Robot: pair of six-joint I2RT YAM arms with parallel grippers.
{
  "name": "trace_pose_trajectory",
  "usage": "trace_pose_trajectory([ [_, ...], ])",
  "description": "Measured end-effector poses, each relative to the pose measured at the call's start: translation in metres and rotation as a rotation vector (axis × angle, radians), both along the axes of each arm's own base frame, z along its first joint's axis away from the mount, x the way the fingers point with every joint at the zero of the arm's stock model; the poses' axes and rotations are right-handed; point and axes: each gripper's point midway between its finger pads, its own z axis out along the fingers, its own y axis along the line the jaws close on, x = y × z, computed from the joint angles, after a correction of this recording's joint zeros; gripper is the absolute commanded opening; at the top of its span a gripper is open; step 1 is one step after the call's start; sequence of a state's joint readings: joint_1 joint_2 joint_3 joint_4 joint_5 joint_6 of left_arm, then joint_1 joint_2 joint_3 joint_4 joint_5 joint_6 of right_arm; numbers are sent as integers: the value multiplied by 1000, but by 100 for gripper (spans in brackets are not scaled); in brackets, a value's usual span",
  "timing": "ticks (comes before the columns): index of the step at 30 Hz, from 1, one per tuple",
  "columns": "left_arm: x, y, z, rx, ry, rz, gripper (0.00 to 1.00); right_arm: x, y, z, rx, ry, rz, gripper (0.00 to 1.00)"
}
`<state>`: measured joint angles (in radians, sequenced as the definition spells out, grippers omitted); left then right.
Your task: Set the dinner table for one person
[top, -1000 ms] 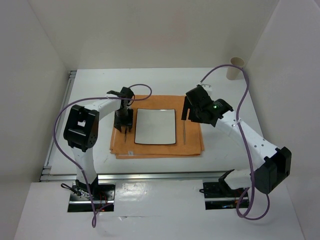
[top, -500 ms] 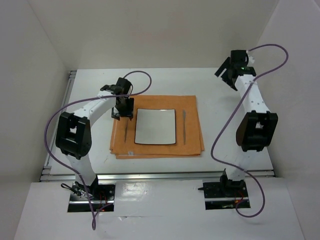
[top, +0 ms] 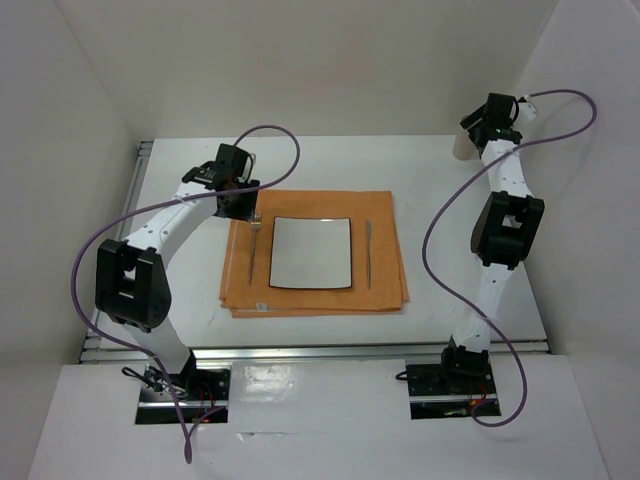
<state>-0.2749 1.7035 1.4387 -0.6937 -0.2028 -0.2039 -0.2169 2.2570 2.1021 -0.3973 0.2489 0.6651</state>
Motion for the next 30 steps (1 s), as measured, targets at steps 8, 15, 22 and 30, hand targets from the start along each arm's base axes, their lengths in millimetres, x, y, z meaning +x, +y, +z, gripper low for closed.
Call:
trace_pose_trajectory([
  [8, -4, 7, -6, 47, 16, -27, 70, 29, -17, -14, -38, -99, -66, 85],
  [15, -3, 10, -7, 59, 16, -29, 70, 48, -32, -23, -66, -158, -123, 84],
  [22, -3, 14, -12, 81, 34, -33, 70, 48, -34, -48, -42, -129, -149, 59],
  [30, -4, 17, -13, 86, 41, -29, 69, 47, -34, -55, -69, -106, -110, 0],
])
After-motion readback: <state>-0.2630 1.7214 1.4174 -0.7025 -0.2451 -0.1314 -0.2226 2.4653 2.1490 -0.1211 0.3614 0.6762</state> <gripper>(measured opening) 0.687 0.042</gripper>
